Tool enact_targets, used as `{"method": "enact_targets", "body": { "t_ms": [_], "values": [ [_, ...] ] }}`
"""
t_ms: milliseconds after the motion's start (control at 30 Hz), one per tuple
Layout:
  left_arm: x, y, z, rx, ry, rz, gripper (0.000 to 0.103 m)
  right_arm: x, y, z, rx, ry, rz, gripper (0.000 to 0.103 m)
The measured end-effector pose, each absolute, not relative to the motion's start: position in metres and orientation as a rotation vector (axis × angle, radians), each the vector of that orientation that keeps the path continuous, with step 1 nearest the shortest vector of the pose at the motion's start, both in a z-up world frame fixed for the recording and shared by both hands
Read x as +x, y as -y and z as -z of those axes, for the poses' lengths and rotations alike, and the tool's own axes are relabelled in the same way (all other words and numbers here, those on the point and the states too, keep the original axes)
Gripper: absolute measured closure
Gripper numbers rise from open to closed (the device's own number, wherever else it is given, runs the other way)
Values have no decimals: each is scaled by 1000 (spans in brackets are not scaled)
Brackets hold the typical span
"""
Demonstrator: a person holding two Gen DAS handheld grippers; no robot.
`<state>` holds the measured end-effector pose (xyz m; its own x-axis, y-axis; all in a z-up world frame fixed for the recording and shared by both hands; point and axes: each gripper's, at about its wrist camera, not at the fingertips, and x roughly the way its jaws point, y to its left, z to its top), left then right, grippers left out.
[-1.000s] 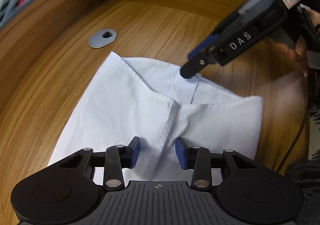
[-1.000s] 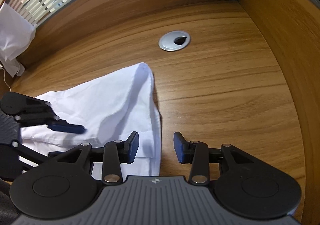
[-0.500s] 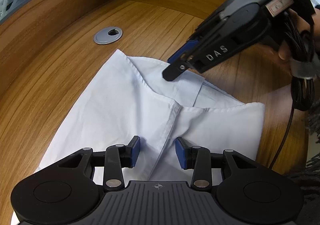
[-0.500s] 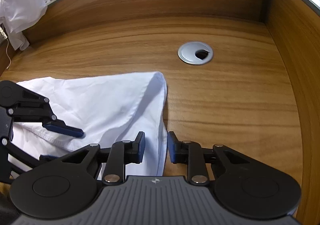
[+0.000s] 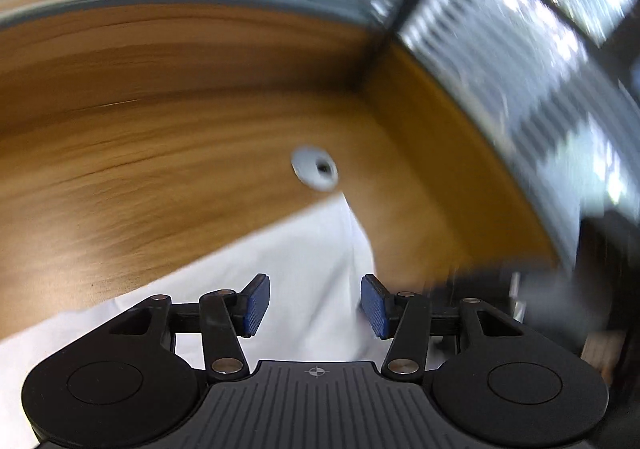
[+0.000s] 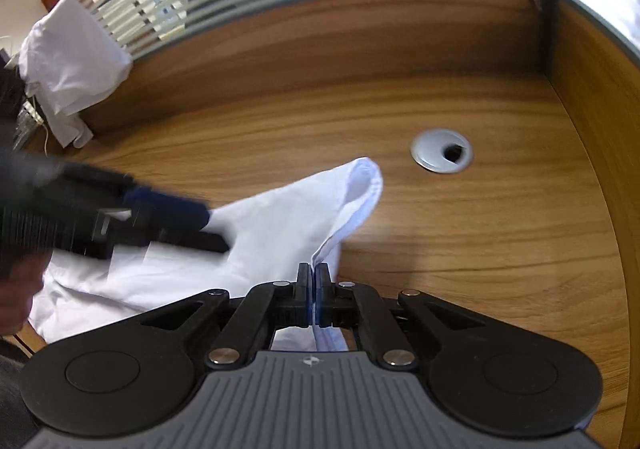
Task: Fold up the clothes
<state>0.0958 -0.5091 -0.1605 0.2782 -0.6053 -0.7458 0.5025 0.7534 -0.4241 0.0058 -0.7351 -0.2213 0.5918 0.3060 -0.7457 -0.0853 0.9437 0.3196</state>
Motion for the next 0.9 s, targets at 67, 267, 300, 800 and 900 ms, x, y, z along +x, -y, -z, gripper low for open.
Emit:
{"method": "enact_targets", "body": {
  "t_ms": [67, 267, 300, 800, 900],
  "values": [
    [102, 508, 155, -159, -1060, 711, 49, 5, 722, 213, 248, -898, -236, 101],
    [108, 516, 149, -156, -1119, 703, 44, 0, 683, 188, 195, -855, -265, 101],
    [108, 516, 148, -154, -1125, 698, 40, -1, 676, 184, 177, -849, -277, 101],
    [111, 444, 167, -149, -1160, 496, 97, -32, 602, 142, 66, -814, -432, 95],
    [119, 421, 174, -170, -1161, 477, 97, -48, 598, 146, 67, -829, -417, 82]
  ]
}}
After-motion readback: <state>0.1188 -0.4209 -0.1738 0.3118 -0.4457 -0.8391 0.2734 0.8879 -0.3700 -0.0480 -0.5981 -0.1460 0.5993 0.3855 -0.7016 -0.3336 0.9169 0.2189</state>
